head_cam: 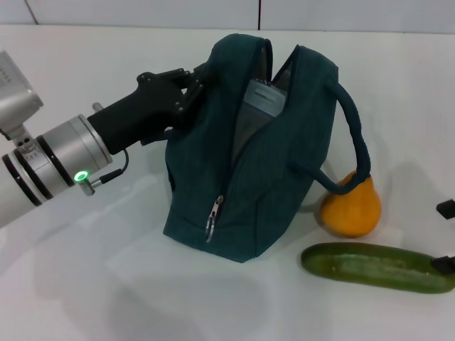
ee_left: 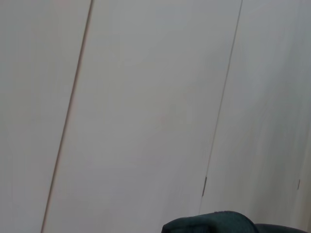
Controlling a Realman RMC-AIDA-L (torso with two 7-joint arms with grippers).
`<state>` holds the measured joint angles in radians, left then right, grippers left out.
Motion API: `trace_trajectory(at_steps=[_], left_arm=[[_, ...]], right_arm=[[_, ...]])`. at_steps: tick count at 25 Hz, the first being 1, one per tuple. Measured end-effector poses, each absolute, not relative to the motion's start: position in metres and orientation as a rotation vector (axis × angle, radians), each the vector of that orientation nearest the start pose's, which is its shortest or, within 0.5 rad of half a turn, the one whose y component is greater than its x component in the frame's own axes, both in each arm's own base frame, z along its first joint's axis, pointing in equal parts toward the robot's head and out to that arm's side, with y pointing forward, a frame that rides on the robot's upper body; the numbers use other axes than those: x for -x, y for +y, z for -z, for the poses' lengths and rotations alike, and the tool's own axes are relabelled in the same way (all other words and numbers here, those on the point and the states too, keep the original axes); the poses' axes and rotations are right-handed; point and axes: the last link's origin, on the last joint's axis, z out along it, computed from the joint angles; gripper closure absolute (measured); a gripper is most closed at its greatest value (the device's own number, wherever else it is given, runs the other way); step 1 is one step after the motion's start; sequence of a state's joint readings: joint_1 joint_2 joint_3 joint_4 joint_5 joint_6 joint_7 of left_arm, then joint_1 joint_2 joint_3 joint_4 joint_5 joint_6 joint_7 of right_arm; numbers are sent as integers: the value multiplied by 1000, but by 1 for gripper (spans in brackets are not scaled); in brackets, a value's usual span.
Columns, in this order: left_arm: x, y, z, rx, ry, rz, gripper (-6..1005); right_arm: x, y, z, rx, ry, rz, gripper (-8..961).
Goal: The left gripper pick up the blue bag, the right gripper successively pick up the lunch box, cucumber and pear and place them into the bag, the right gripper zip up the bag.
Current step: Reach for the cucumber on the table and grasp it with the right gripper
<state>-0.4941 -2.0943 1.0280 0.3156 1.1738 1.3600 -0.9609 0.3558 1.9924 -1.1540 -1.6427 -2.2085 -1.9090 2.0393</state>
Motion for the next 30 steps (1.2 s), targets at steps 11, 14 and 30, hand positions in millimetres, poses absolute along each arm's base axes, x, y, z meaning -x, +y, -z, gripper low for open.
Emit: trace_trajectory(at_steps=[11, 14, 30], left_arm=[[253, 337, 33, 2274, -581, 1099, 916], [253, 337, 33, 2275, -581, 1097, 916], [250, 340, 32, 2283, -565, 1097, 915]], right_arm=[[-198, 294, -35, 3007, 375, 456, 131], [-199, 299, -22, 3011, 368, 521, 139], [-190, 310, 11, 3002, 350, 641, 186]])
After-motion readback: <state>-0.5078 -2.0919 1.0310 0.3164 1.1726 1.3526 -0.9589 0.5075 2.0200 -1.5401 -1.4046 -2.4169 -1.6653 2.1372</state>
